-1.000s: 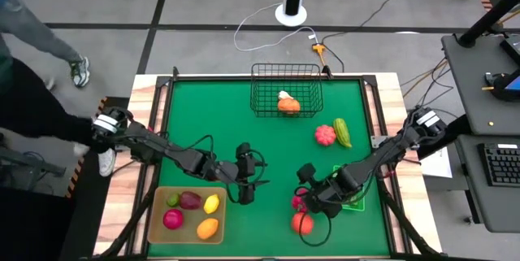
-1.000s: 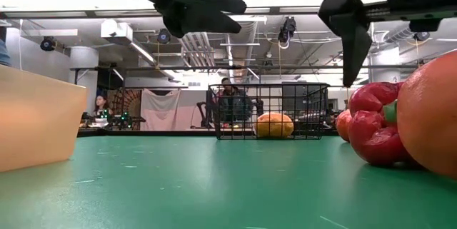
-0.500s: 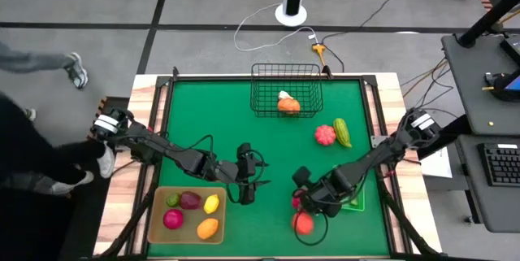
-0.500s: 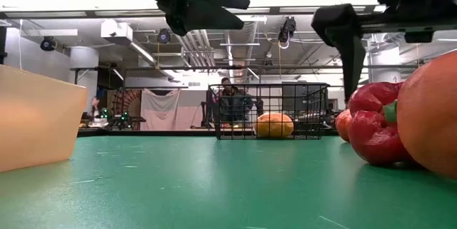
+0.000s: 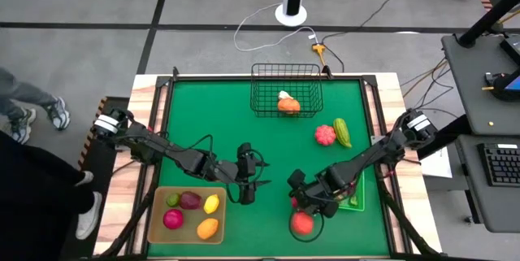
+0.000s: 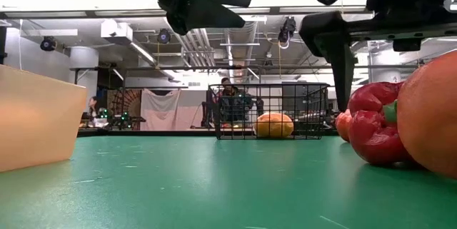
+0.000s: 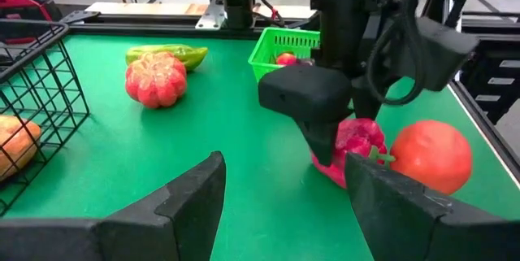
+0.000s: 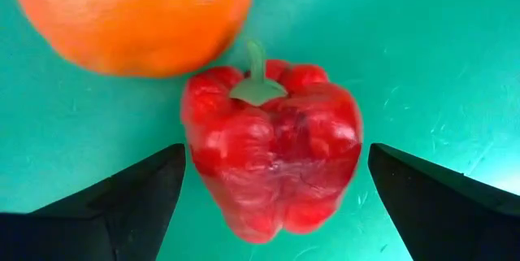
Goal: Sort produce into baskets
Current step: Put the red bell pepper into the black basket
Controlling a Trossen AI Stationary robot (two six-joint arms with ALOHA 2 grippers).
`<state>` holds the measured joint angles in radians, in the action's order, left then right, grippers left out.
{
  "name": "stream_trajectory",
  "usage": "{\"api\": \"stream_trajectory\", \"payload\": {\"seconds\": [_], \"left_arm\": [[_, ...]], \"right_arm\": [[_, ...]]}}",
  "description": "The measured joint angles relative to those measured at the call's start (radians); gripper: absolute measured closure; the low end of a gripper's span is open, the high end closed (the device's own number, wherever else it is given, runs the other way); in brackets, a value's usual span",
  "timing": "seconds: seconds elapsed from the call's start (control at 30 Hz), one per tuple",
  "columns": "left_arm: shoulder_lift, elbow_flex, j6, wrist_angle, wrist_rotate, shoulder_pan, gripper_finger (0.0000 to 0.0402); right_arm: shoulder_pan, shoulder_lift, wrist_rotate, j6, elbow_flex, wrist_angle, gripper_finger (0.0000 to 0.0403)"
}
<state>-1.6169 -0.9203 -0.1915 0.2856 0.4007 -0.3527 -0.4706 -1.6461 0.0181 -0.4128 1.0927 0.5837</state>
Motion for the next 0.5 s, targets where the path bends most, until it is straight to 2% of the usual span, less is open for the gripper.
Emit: {"api": "stream_trajectory", "payload": {"seconds": [0.2,0.5], "left_arm": [[0.000,0.000,0.000,0.006,0.000,0.000,0.0169],[0.000,0.000,0.007,0.006,0.000,0.001,0.0169]], "right_arm": [[0.022,-0.011,-0.026,0.015,0.000,-0.010,0.0039],[0.033,-0.014,-0.050,-0.018,0.000,-0.010,0.0157]]}}
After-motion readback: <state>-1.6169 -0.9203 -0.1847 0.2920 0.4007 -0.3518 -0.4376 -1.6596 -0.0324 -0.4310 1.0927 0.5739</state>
